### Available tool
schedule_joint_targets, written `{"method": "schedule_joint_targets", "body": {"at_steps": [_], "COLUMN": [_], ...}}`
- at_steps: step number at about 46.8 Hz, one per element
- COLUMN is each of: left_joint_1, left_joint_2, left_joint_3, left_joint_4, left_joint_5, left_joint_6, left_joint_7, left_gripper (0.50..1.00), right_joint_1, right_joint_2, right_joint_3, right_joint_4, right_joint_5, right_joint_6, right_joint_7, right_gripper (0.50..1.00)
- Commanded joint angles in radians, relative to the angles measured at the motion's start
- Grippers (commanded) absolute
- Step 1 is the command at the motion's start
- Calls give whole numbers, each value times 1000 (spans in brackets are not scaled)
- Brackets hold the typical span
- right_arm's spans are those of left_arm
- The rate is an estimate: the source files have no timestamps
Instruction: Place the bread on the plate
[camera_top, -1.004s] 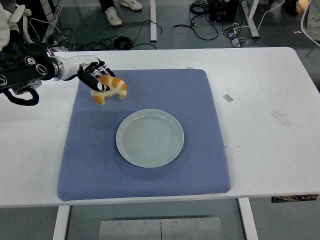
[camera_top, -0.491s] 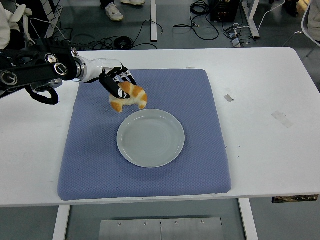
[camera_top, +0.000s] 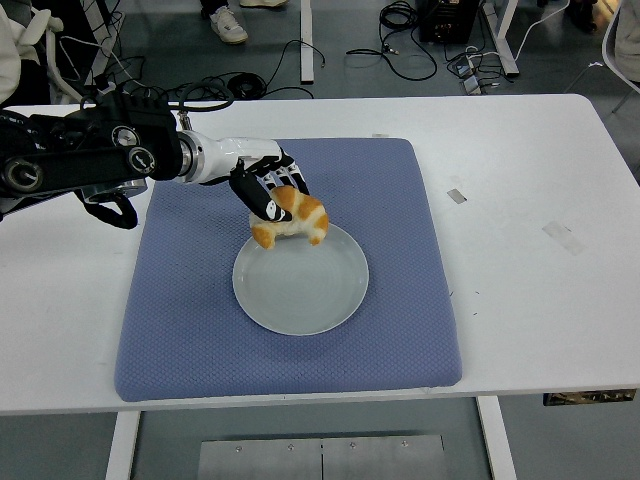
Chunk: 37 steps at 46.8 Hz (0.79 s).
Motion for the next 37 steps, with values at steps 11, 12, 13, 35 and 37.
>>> {"method": "schedule_joint_targets", "body": {"at_steps": [11,12,13,35,37], "left_joint_1": [11,13,16,45,48], "left_joint_2": [0,-1,-1,-18,-18], "left_joint_3": [9,9,10,10,10], "left_joint_4": [-37,-37,-39,-42,-42], "left_joint_5": [0,0,0,9,12], "left_joint_6": [-1,-1,-1,2,0], "left_joint_7": [21,22,22,24,24], "left_gripper": [500,500,500,500,500], "right_joint_1": [0,0,0,0,0], "right_joint_2": [0,0,0,0,0], "right_joint_3": [1,0,0,0,0], "right_joint_4": [0,0,0,0,0], "right_joint_5": [0,0,0,0,0], "right_joint_6": [0,0,0,0,0], "right_joint_7": [0,0,0,0,0], "right_gripper": [1000,1000,1000,1000,1000]}}
